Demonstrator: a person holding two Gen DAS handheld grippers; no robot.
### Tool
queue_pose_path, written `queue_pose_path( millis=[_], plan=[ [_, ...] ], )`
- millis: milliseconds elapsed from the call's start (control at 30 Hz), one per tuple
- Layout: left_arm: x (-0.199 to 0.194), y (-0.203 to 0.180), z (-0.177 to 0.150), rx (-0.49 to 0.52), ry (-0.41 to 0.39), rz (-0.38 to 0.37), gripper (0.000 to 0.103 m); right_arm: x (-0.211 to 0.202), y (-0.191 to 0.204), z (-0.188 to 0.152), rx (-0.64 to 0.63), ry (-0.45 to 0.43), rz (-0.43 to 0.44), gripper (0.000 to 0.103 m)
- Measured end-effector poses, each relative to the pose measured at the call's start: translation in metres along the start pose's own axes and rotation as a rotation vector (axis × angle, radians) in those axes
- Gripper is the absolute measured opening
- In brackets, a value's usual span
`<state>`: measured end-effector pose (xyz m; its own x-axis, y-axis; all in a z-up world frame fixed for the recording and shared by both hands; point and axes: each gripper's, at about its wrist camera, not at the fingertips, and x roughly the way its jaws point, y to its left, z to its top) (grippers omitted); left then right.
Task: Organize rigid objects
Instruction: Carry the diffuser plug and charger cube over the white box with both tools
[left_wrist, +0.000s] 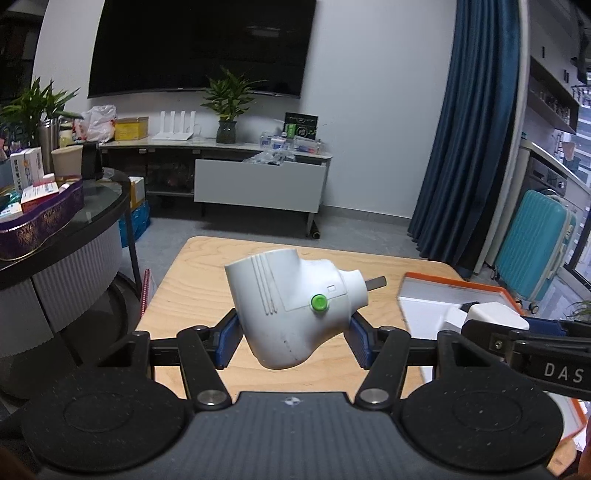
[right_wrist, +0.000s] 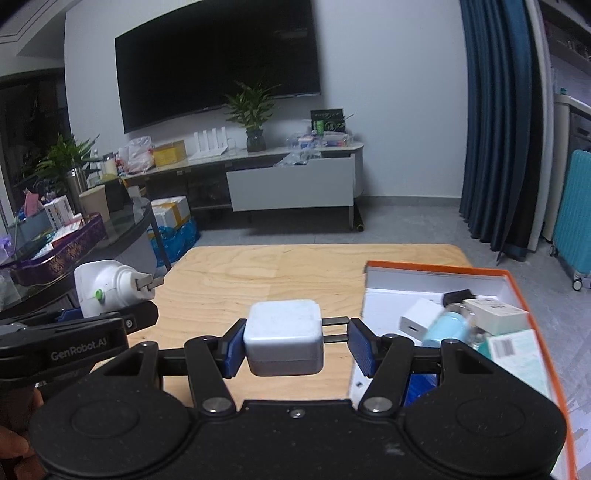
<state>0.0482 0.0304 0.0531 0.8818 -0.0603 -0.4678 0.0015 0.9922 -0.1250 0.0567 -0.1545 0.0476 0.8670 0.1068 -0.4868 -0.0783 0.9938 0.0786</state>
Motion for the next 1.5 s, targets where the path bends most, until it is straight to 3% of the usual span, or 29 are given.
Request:
queue_pose_path(
  millis=[600,1500],
  plan=[
    [-0.022,-0.042,-0.011,0.060,-0.010,-0.109,0.060,-0.066,-0.039,-0.020,0.058,-0.086,-0.075,0.069],
    [0.004,-0.104,-0.020,0.144,0.032,-0.280,0.060,-0.080,-0.122,-0.026,0.139,-0.116,-0.253,0.069]
  ],
)
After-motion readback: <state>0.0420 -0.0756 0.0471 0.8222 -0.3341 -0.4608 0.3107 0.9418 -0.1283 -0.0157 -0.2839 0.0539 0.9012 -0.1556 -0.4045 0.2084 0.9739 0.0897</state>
